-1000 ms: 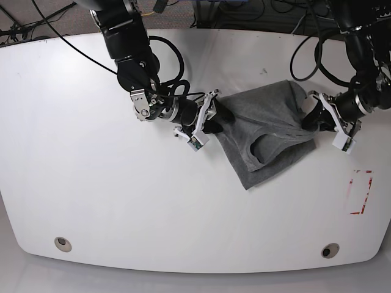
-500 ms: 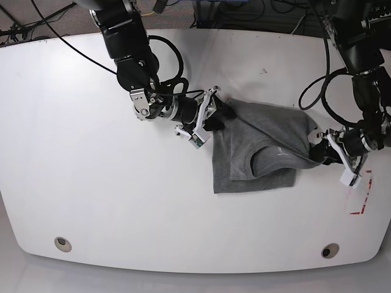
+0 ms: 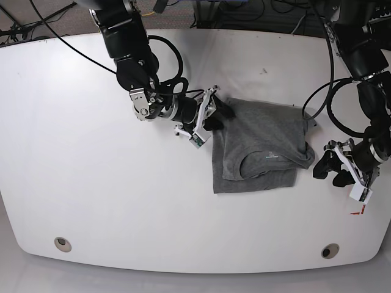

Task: Fold the T-shirt properly
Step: 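Release the shirt with the left gripper and pull it back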

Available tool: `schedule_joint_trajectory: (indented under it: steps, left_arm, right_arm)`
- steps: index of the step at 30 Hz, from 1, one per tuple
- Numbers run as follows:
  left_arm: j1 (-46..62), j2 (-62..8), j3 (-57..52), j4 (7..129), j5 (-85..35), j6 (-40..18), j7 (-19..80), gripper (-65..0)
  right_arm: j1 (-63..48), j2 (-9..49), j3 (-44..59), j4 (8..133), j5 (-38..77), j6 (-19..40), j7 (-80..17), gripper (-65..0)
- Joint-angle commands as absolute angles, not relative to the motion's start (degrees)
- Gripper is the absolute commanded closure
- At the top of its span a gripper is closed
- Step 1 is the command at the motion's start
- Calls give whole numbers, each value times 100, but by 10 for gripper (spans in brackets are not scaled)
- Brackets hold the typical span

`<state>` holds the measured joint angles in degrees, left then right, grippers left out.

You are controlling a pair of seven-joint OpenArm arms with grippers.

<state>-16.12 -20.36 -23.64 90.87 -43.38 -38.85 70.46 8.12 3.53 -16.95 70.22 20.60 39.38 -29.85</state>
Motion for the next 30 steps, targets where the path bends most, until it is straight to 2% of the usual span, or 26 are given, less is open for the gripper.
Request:
schedule_joint_trajectory:
  steps: [1,10,17,19,24,30]
  left_arm:
    - [-1455,-2158,-2396,9569,-4462,-3908,6923,-388]
    - [-171,-2123,-2360,10615,-4462,-3916,6923,-386]
    - [479,-1886,-2281,10695,-4426,-3916,6914,-385]
    - [549,-1877,-2281,10651,-4418,-3916,6914,-385]
    - [585,-1648,-2308,10571,-4400,-3881,6905,-385]
    - [497,-1244,-2281,10580,-3802,-3873,6897,-385]
  right_arm:
    - [804,374,-1666,7503,2035,3908,-3073,-289]
    - [998,382,-1648,8488,2035,3899,-3793,-289]
    - [1499,356,-1648,8479,2035,3890,-3978,-292]
    - [1692,312,-1648,8295,2035,3873,-3978,-306]
    - [2334,154,-1640,7380,2035,3723,-3943,-420]
    - [2791,154,-1640,6800,2035,3741,-3776,-417]
